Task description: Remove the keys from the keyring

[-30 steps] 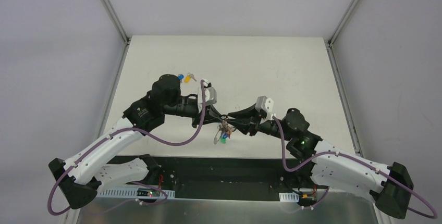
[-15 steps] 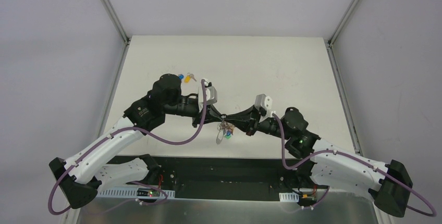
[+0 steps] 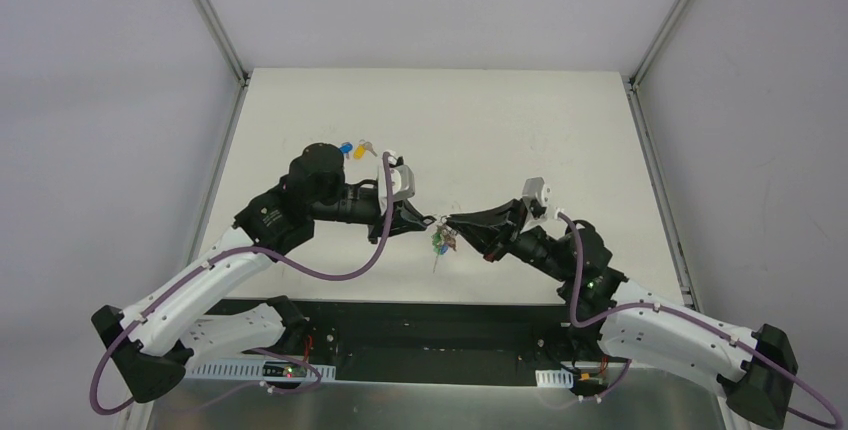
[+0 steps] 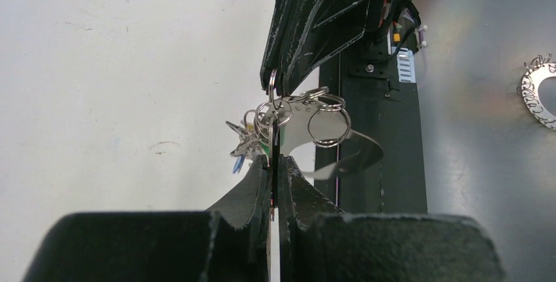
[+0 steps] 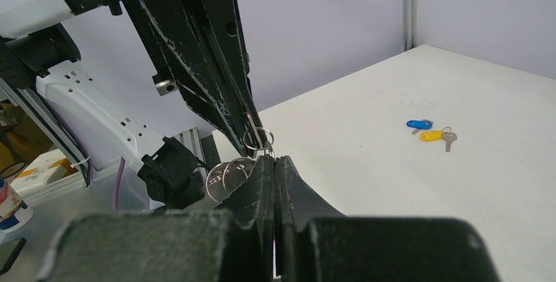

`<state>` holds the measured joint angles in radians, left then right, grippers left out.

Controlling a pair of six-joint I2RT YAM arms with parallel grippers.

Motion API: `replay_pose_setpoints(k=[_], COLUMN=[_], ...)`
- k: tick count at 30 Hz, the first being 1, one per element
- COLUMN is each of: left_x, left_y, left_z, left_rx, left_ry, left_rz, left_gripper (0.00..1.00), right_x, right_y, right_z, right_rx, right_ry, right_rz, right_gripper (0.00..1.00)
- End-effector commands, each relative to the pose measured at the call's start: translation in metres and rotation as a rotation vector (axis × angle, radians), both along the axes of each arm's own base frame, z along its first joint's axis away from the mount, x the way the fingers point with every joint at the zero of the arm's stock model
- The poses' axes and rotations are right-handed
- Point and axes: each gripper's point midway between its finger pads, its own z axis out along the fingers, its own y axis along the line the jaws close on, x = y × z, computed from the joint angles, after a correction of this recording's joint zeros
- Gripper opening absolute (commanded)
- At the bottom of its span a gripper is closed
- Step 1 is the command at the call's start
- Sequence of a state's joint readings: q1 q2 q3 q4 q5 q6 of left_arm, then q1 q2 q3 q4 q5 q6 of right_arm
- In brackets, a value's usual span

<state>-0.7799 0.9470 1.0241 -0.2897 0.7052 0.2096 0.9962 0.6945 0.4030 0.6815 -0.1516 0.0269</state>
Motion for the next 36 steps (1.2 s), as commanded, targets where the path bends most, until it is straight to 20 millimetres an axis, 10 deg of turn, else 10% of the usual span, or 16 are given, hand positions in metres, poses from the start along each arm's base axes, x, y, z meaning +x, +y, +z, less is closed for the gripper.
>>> replay_pose_setpoints(k=[1, 36], left_x=[-0.011, -0.021], left_y=[-0.005, -0.010], left_z=[0.018, 0.010], left_rx=[-0.054, 0.003], left_ry=[-0.036, -0.045], left_rz=[-0.070, -0.153], left_gripper=[0.00, 0.00], right_x=[0.007, 0.065], right_y=[-0.015, -0.034], right_z=[0.040, 0.043], right_rx=[0.146, 0.192], right_ry=[-0.045, 0.282], right_rz=[-0.073, -0.384], right_gripper=[0.00, 0.00])
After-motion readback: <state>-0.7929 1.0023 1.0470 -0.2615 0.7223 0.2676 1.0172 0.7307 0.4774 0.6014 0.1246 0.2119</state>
